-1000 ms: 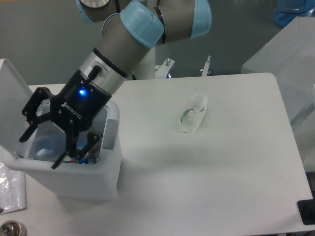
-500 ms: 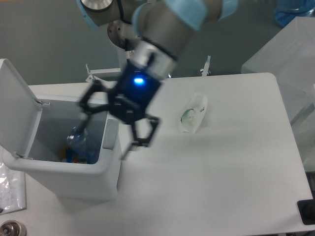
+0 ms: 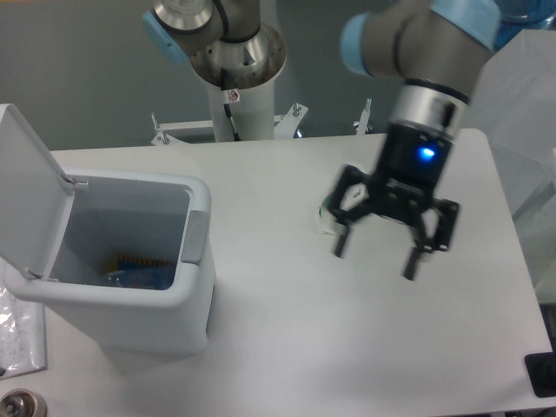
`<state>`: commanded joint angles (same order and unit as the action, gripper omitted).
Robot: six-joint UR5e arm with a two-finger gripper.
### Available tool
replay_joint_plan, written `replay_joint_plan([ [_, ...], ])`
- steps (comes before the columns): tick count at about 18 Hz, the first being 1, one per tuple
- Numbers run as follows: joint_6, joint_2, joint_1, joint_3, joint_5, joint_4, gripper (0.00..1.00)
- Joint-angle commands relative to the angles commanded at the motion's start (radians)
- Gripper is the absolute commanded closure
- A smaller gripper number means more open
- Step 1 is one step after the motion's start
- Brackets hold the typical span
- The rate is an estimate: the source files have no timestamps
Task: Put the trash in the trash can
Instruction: 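Move the gripper over the crumpled plastic bag and lower it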
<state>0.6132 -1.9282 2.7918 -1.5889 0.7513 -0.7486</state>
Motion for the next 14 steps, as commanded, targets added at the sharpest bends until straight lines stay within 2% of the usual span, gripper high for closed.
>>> replay_joint_plan([
  [3,0.114,0.011,0.005,-0.086,0.071,-0.024,0.0],
  [5,0.173,0.02,0.002,-0.121,0.097,-0.031,0.0],
  [8,0.221,0.025,-0.005,-0.134,0.225,-0.035,0.0],
  [10,0.25,0.026,-0.011,-0.144,0.27,-0.043,0.0],
  [13,0.313,0.051,-0.026,-0.158,0.457,-0.136,0.0],
  [14,0.338,0.052,-0.035,-0.157,0.476,-0.168,0.0],
])
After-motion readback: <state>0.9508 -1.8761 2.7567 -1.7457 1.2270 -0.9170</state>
